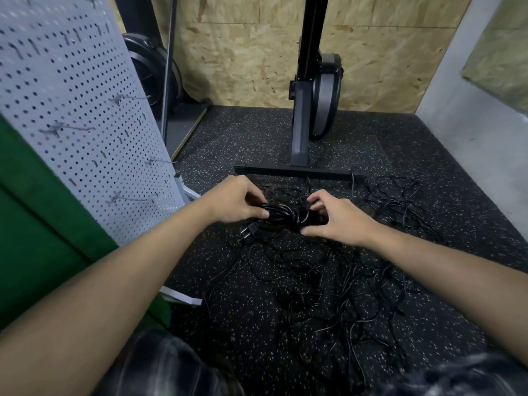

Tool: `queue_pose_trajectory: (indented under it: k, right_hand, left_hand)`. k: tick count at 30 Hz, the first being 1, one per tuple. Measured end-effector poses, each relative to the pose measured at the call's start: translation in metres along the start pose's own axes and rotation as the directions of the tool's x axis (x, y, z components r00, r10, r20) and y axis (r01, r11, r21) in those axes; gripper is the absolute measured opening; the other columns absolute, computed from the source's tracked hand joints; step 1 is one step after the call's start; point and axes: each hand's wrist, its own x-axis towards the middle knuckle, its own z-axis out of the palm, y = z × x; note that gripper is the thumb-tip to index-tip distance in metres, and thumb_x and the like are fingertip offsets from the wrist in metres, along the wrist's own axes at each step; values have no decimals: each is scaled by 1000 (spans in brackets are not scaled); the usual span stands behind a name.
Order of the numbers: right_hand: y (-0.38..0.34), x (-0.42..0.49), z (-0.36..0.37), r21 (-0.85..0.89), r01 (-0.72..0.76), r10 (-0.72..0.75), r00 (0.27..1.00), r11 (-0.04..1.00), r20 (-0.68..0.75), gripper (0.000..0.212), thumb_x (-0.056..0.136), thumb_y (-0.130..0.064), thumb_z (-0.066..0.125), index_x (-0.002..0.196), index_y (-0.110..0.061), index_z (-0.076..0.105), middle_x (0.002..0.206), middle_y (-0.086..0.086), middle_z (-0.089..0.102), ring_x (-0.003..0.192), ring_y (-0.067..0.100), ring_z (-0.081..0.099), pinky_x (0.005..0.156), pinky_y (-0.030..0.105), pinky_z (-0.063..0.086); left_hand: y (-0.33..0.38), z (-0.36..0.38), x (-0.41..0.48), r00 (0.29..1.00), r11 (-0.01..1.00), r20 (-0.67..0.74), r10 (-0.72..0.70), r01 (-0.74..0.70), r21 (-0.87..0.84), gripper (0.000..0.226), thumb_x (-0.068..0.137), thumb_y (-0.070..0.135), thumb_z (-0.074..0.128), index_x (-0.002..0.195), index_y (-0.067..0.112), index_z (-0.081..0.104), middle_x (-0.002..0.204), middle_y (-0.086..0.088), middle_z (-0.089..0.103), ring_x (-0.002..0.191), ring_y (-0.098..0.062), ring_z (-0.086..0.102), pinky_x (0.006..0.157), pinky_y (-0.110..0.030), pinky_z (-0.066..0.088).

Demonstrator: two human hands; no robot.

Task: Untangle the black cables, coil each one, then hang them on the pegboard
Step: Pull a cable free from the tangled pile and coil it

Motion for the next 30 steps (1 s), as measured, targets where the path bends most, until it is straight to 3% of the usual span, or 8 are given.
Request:
queue_pose_trajectory:
  k: [4,8,12,16,22,26,30]
  right_hand:
    - [-2,34,18,-150,-17,31,995,989,91,89,86,-39,84,155,-17,33,154,6,49,139,26,49,110,36,43]
    - [3,73,52,-217,-12,48,986,976,159,89,88,-37,82,157,-16,30,156,9,46,138,30,50,112,43,44]
    - [17,109,98,-231,-14,67,973,973,222,87,91,-36,78,159,-17,26,160,9,39,140,32,47,112,47,45]
    - [36,138,145,-216,-18,81,955,976,286,84,96,-35,73,161,-16,24,160,8,37,142,31,44,113,44,44]
    - [60,164,196,-156,-65,113,940,986,321,75,99,-33,69,158,-19,26,155,5,40,140,28,44,111,40,44]
    - [66,178,215,-131,-76,116,935,989,335,75,99,-32,69,159,-19,25,155,4,39,139,26,45,109,37,45]
    - [73,183,220,-125,-100,138,928,987,346,73,98,-33,70,157,-19,28,152,3,42,137,24,46,110,36,44]
  left_hand:
    - [-48,5,-11,969,971,-74,-238,234,-53,24,87,30,84,109,21,81,99,9,76,91,-8,67,91,-29,52]
    - [-99,39,-21,899,907,-140,-415,398,-137,28,89,24,82,115,12,80,104,-5,78,89,-17,70,90,-32,54]
    - [-150,85,-18,795,809,-182,-579,533,-247,25,92,20,80,114,9,78,104,-2,76,90,-18,68,89,-30,52]
    - [-202,125,-9,657,687,-220,-721,636,-351,25,92,19,80,114,7,79,109,-10,78,98,-25,72,93,-36,57]
    - [-274,168,-1,536,581,-233,-811,695,-425,30,93,17,78,120,5,76,116,-12,76,98,-26,71,92,-39,58]
    - [-305,185,2,514,567,-241,-823,749,-342,25,95,12,75,119,4,76,113,-12,75,89,-19,65,79,-30,52]
    - [-325,204,-5,514,539,-167,-841,822,-184,29,95,11,75,124,8,74,118,-11,75,92,-23,68,82,-33,58]
